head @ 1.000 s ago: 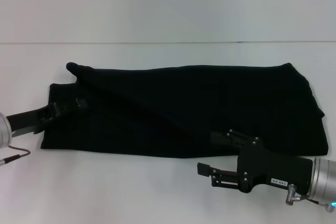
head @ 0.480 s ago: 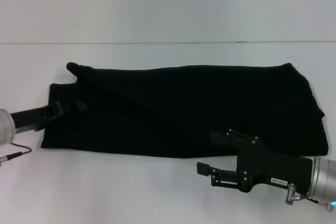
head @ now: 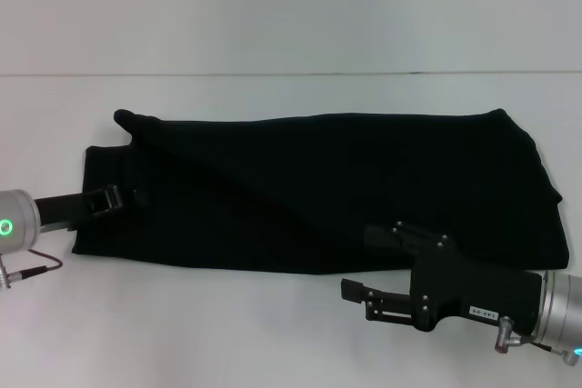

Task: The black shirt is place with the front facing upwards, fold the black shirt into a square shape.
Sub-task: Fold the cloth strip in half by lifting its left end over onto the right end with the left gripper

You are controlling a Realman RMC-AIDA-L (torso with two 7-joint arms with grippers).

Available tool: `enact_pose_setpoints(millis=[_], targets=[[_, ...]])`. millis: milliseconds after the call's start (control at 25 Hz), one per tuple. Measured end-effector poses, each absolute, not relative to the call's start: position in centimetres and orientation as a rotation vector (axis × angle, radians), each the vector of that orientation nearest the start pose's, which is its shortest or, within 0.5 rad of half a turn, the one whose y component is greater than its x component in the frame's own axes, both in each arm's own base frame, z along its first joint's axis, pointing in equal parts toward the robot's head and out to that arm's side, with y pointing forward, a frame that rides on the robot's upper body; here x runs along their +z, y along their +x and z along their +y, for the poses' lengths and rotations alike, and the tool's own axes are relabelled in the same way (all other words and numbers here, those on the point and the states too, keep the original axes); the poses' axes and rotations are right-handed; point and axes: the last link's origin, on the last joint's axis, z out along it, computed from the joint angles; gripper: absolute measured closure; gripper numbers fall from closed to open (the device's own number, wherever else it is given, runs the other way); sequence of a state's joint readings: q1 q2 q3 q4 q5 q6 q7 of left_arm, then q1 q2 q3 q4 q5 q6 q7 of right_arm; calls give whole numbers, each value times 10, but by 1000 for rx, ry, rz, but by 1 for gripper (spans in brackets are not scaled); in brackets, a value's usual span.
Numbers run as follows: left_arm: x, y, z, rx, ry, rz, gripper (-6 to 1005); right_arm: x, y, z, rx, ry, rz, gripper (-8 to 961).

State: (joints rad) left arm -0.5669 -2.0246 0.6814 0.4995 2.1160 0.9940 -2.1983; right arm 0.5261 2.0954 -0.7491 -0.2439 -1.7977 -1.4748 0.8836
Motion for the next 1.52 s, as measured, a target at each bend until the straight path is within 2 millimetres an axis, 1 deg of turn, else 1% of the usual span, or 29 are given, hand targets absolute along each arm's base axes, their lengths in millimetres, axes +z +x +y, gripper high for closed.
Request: enact_pose_setpoints(millis=[40, 160, 440, 560, 640, 720, 840, 1000, 1040, 1080, 1240, 1280, 1400, 1520], targets=[[4, -338, 372, -517, -1907, -1709, 631, -68, 267, 291, 890, -2672, 450, 71], [5, -338, 372, -522, -1902, -1710, 864, -68, 267, 292, 887, -2671, 452, 70], [10, -340, 371, -560, -1877, -1727, 909, -68, 267, 292, 886, -2670, 452, 69], [15, -339, 367, -613, -1888, -1732, 906, -68, 267, 292, 886, -2670, 452, 70], [20, -337, 361, -679, -1908, -1729, 903, -68, 267, 292, 889, -2669, 452, 70], [27, -337, 352, -779, -1929, -1711, 901, -68, 267, 291, 894, -2668, 452, 71], [34, -341, 338, -858, -1947, -1672, 898, -67, 267, 291, 902, -2665, 451, 71], [34, -350, 317, -917, -1967, -1568, 893, -66, 267, 291, 904, -2665, 447, 70], [34, -351, 315, -927, -1966, -1548, 892, -66, 267, 291, 904, -2665, 447, 70], [35, -353, 308, -967, -1952, -1511, 891, -66, 267, 291, 904, -2665, 446, 69], [37, -349, 296, -1059, -1970, -1436, 887, -66, 266, 292, 907, -2667, 442, 70], [35, -351, 294, -1052, -1962, -1455, 885, -66, 266, 292, 909, -2667, 441, 70], [24, -366, 291, -983, -1886, -1579, 882, -66, 265, 291, 914, -2669, 440, 71], [18, -372, 283, -973, -1844, -1617, 879, -65, 265, 291, 915, -2669, 439, 69]])
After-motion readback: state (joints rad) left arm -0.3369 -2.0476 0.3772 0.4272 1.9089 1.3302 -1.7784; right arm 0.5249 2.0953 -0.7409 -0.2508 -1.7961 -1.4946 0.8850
